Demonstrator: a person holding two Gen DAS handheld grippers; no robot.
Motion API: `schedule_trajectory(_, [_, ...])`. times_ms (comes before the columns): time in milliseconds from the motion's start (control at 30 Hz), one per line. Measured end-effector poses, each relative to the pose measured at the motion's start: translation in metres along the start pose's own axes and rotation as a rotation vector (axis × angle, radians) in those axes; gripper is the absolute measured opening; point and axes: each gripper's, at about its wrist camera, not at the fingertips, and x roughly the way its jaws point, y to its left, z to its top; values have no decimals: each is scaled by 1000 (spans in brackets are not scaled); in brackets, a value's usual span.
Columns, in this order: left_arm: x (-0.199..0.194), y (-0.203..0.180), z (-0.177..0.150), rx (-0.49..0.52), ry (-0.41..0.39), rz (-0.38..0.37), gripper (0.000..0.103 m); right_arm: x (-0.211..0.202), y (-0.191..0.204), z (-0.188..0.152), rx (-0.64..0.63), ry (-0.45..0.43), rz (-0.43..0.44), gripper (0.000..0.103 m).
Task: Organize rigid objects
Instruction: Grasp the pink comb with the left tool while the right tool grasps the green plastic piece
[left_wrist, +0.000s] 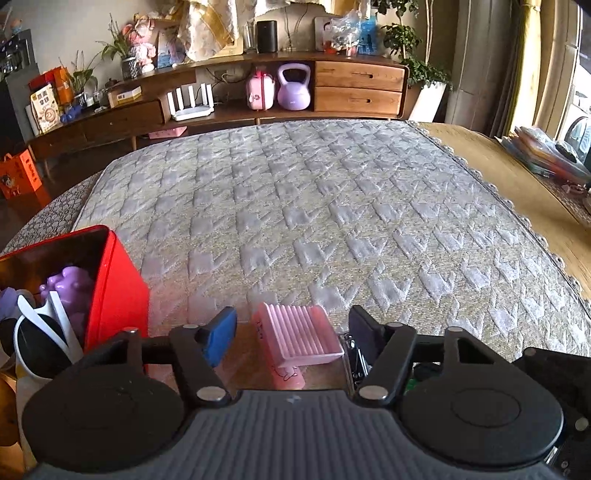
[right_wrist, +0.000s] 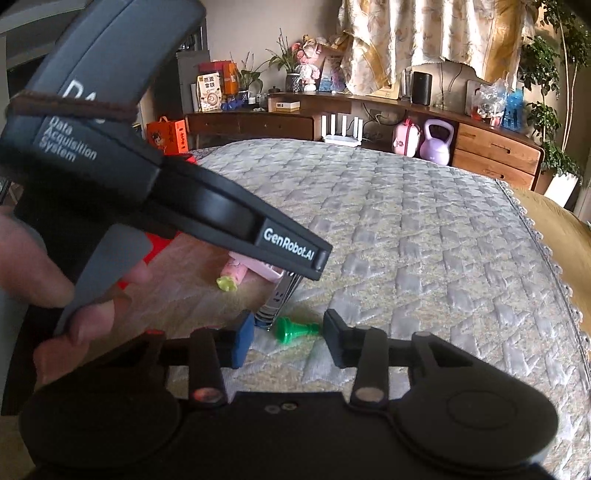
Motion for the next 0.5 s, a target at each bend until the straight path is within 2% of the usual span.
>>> schedule_trajectory(67, [-1, 1, -2, -9, -5, -14, 54, 0, -1, -1, 7, -5, 5, 34])
schedule_trajectory(133, [-3, 3, -4, -28, -7, -24, 42, -2, -1, -2, 14, -11, 9, 29])
schedule_trajectory(167, [-5, 4, -5, -35, -10, -27, 41, -2, -2, -3, 20, -13, 11, 24])
schedule_trajectory(233, [-9, 8, -7, -53, -17, -36, 30, -4, -5, -4, 39, -19, 16, 24])
schedule_trajectory(333, [-13, 12, -7, -69, -21, -39, 21, -7, -7, -6, 52, -28, 11, 24])
schedule_trajectory(500, [-19, 9, -6, -41, -35, -34, 12, -12, -10, -8, 75, -32, 6, 24])
